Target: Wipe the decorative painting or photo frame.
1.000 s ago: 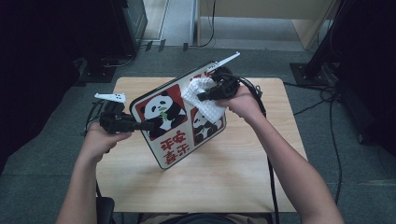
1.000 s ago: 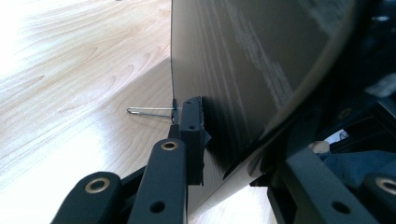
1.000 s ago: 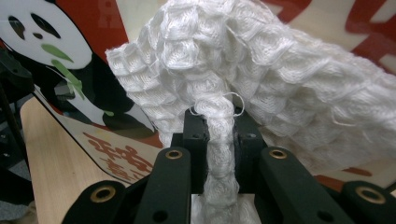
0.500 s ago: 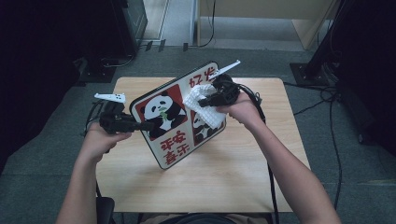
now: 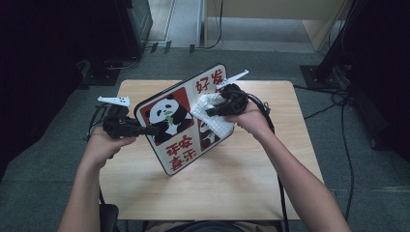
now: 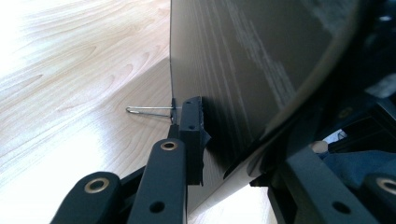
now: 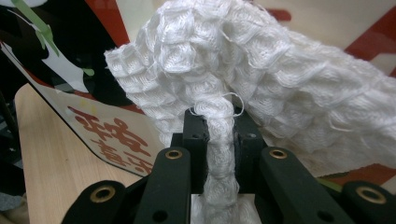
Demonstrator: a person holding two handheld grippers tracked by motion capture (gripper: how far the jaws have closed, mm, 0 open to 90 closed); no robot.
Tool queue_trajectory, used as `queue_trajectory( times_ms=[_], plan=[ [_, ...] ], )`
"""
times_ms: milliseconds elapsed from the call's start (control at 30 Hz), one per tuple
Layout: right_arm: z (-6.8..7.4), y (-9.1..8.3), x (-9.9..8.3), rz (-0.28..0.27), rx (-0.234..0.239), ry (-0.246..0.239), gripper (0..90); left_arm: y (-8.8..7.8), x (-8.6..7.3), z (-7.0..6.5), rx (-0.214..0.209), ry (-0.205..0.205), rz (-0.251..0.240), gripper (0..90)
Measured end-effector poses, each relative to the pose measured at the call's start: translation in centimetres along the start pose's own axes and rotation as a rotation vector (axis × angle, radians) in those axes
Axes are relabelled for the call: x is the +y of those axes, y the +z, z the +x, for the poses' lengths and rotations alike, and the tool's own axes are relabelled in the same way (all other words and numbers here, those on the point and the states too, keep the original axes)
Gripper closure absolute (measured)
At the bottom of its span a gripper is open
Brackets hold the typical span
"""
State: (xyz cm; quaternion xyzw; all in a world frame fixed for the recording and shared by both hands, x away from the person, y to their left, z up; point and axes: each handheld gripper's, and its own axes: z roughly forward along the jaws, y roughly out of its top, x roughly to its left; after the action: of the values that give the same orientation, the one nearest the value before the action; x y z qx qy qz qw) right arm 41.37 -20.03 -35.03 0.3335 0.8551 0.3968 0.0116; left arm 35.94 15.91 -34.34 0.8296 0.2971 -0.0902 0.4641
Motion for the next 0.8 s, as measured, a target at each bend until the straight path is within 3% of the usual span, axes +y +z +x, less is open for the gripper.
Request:
queue_trajectory(
  times_ms=[800],
  plan=[
    [-0.5,1.6,-2.9,0.000,0.010,0.010,79.5,0.0,0.0,0.0,-0.002,0.008,0.004,73.5]
  ],
)
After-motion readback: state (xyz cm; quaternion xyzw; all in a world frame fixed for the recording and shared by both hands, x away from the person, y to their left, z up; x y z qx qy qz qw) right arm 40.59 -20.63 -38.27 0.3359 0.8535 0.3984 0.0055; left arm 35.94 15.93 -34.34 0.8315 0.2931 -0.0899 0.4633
